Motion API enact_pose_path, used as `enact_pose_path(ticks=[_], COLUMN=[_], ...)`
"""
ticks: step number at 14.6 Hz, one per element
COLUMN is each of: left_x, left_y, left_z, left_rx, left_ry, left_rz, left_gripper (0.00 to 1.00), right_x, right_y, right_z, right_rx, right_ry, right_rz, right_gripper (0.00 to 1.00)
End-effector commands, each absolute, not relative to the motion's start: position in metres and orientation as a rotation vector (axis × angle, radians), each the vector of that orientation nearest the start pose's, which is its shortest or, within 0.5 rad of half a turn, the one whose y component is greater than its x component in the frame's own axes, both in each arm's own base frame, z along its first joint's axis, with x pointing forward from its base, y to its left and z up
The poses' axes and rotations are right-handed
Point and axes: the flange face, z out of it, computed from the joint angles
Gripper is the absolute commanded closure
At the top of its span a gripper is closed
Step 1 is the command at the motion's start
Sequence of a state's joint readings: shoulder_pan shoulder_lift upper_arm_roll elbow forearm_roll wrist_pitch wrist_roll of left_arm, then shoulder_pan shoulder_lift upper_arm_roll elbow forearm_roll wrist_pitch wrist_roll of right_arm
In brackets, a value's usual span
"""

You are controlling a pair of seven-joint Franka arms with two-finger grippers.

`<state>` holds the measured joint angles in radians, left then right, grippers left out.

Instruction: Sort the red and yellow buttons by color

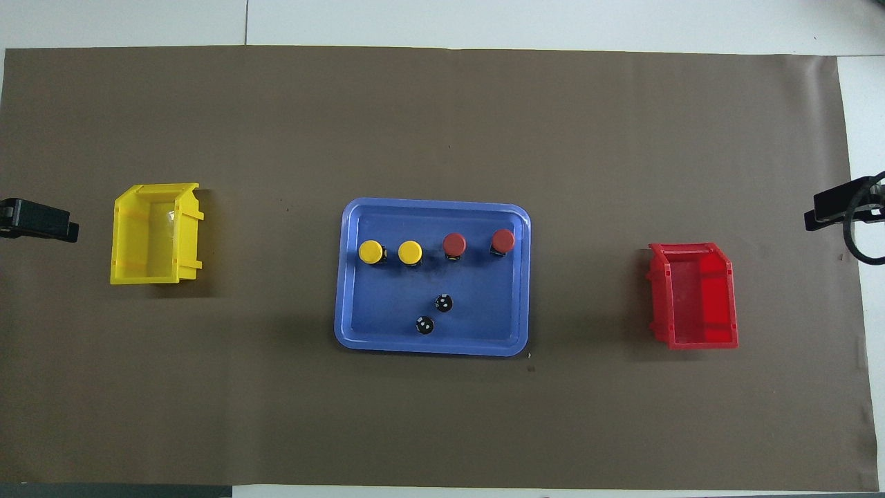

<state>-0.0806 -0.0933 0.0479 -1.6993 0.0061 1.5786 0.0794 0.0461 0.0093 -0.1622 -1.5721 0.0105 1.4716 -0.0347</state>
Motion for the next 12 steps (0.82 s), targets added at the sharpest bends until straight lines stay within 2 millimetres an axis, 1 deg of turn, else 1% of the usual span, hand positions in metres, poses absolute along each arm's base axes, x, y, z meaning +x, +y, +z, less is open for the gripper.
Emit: enact_pose_path(ticks=[1, 2, 5, 8, 10, 12], left_x=[0.523, 0.523, 0.523, 0.522, 0.519, 0.519], left_y=[-0.016, -0.016, -0.015, -0.014, -0.013, -0.013], left_z=[0.611, 0.608, 0.609, 0.606, 0.606, 0.602], left_rx=[-3.153, -3.153, -3.154, -3.154, -3.154, -3.154], left_ry=[0.155, 0.155, 0.155, 0.155, 0.155, 0.157], left_rz=[0.043, 0.051, 0.046, 0.055, 0.053, 0.060], left_gripper=[0.00, 0.00, 0.00, 0.00, 0.00, 0.00], right_x=[0.538, 0.538, 0.540, 0.539, 0.545, 0.549], right_y=[-0.061, -0.060, -0.049, -0.050, -0.048, -0.044], right_z=[0.609, 0.610, 0.610, 0.610, 0.612, 0.614], right_rx=[-3.106, -3.107, -3.109, -3.108, -3.115, -3.118], right_ry=[0.116, 0.116, 0.085, 0.078, 0.055, 0.045], right_rz=[0.152, 0.150, 0.148, 0.160, 0.106, 0.093], right_gripper=[0.00, 0.00, 0.00, 0.00, 0.00, 0.00])
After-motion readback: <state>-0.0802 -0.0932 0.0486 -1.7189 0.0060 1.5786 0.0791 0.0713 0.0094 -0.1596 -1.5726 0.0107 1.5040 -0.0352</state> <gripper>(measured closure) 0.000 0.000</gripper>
